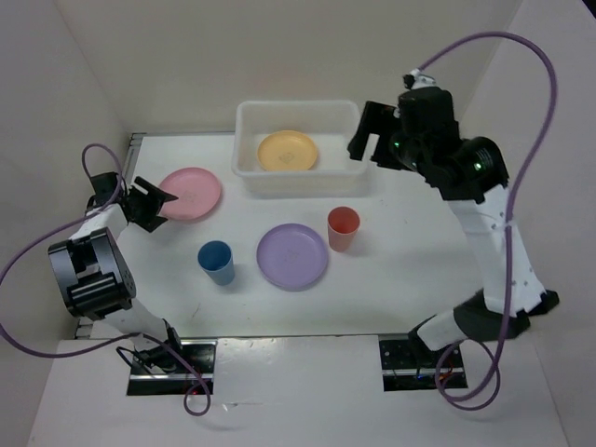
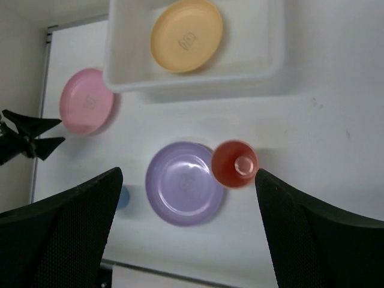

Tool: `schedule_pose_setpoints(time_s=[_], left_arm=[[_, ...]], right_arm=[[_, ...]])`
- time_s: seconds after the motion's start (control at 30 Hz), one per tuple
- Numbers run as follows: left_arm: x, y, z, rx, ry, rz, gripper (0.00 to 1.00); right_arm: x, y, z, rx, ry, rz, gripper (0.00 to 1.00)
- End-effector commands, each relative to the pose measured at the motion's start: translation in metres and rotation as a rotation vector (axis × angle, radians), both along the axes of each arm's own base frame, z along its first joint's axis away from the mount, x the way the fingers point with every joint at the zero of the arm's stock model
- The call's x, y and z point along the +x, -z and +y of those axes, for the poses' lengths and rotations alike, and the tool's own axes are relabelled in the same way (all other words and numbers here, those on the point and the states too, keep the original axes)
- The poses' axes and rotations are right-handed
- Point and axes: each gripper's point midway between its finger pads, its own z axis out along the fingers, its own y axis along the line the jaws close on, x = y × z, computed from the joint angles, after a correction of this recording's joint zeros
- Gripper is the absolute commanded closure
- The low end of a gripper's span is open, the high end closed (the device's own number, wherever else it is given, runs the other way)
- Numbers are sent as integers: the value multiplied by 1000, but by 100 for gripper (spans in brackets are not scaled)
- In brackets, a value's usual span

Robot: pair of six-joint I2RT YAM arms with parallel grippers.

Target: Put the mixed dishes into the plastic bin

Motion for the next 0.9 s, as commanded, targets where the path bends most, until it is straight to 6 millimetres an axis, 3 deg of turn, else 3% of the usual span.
schedule_pose_setpoints(time_s=[0.0, 0.03, 0.1, 0.13, 0.2, 0.33, 0.6, 0.77, 0.87], left_arm=[[13, 9, 7, -27, -31, 1, 19], [12, 20, 6, -39, -31, 28, 19], [14, 24, 9, -36, -37, 38, 21], [14, 24, 9, -29, -31, 36, 21], [13, 37, 13, -23, -48, 69, 21], [20, 49, 15, -60, -74, 101, 24], [31, 62, 26, -61, -141, 115, 33], [33, 69, 33, -50, -184, 125, 54], [34, 76, 34, -53, -184, 135, 72]], right_arm=[[-16, -20, -33, 98, -12, -119, 5], [-14, -28, -37, 130, -26, -167, 5], [-25, -19, -43, 163, -69, -160, 5], [-23, -14, -57, 153, -39, -156, 5], [-22, 0, -62, 142, -35, -126, 5], [-18, 20, -59, 132, -49, -89, 5], [-16, 24, -55, 167, -60, -110, 5], [-12, 26, -52, 179, -65, -108, 5], [-12, 26, -52, 179, -65, -108, 5]])
